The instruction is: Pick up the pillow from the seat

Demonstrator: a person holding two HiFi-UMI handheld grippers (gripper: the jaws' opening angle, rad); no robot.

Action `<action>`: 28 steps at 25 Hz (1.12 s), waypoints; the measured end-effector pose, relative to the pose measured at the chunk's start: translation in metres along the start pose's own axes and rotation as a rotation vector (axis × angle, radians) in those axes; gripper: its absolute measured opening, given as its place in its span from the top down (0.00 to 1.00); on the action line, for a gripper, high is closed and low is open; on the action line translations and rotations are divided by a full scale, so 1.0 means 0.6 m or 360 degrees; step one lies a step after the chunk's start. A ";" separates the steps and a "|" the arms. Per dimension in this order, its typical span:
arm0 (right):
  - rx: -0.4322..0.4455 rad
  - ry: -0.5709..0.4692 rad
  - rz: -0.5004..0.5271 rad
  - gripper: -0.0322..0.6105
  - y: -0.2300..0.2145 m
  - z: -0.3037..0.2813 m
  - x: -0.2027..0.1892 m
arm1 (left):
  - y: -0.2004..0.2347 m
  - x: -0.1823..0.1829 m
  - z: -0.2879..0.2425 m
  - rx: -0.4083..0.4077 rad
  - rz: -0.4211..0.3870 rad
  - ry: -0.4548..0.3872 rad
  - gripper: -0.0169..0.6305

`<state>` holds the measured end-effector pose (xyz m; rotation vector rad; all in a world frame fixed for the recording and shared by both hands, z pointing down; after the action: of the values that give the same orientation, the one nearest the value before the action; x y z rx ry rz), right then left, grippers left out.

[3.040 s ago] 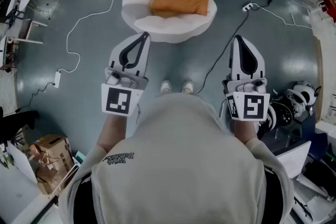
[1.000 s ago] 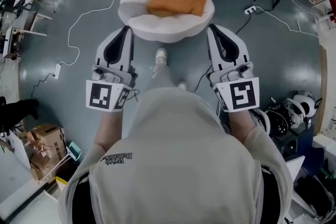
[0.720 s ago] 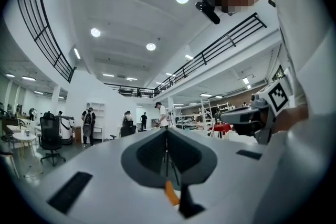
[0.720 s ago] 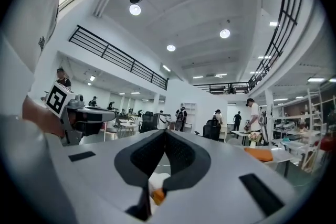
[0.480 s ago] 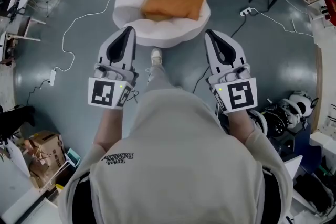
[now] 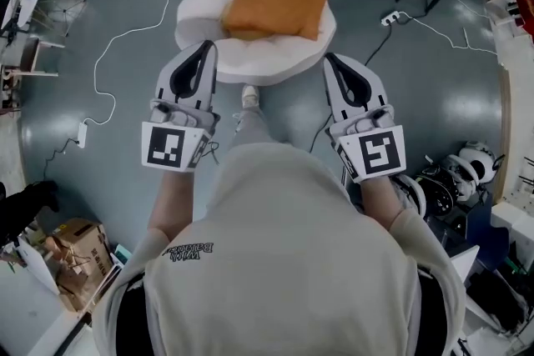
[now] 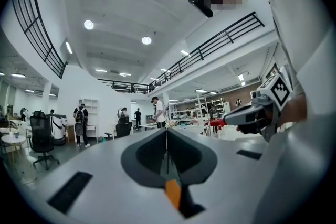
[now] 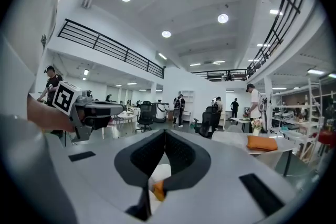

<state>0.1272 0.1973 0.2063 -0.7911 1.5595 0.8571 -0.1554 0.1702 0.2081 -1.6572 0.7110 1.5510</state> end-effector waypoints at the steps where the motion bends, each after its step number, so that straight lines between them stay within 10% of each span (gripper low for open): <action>1: -0.0004 0.0009 -0.0009 0.94 -0.002 -0.018 0.000 | 0.015 -0.003 -0.012 -0.0014 -0.0001 0.0003 0.95; 28: -0.0285 -0.0017 0.0019 0.94 -0.071 -0.375 0.071 | 0.330 -0.077 -0.235 -0.0322 0.0066 -0.0042 0.95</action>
<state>0.0449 -0.0190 0.1826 -0.9042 1.4939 1.0188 -0.2396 -0.0621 0.2236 -1.7737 0.5941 1.7186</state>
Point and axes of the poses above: the fingertips, and each gripper's own axes: z backward along the fingers, y to its left, x out of its top, the point moved 10 cm from there along z, backward along the fingers, and after that the axes turned 1 degree about -x, right-handed, at the moved point
